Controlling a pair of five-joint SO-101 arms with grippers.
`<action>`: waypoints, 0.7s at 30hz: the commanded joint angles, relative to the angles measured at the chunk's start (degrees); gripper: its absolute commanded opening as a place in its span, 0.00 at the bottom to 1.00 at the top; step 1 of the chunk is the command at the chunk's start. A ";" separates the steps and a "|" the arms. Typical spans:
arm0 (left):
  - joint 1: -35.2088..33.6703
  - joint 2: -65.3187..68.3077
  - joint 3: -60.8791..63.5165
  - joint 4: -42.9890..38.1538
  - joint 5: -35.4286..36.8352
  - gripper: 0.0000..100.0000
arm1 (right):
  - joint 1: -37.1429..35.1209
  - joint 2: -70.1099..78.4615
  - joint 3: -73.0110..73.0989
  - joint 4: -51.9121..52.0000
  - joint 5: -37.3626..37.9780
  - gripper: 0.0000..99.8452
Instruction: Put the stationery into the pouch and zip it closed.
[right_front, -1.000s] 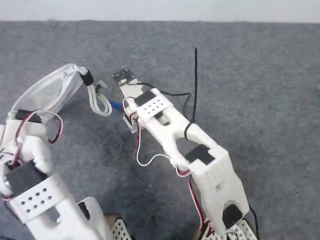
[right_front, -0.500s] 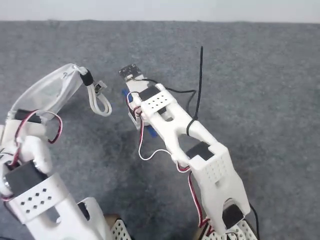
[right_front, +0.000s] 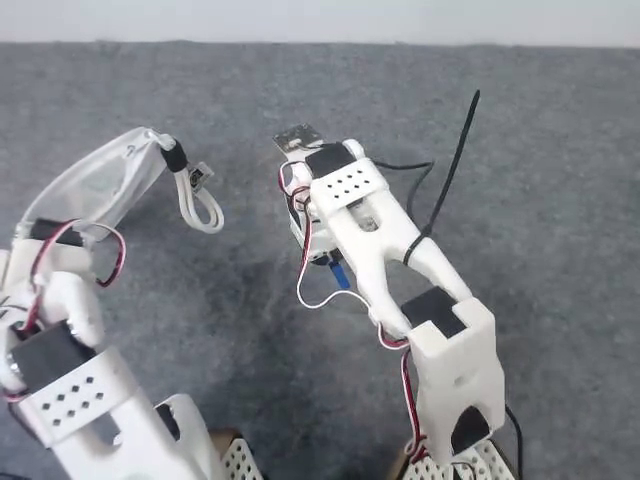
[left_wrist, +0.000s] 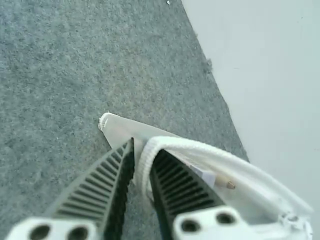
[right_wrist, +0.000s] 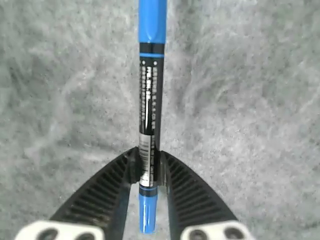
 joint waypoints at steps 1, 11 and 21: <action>0.00 -2.73 -1.19 -2.46 1.05 0.01 | 0.66 -5.58 -1.14 1.45 0.18 0.08; 0.00 -2.73 -1.19 -2.46 1.05 0.01 | -1.01 -5.23 -1.23 -0.31 0.09 0.13; 0.00 -2.73 -1.19 -2.46 1.05 0.01 | -1.54 2.07 -1.23 -12.35 0.44 0.12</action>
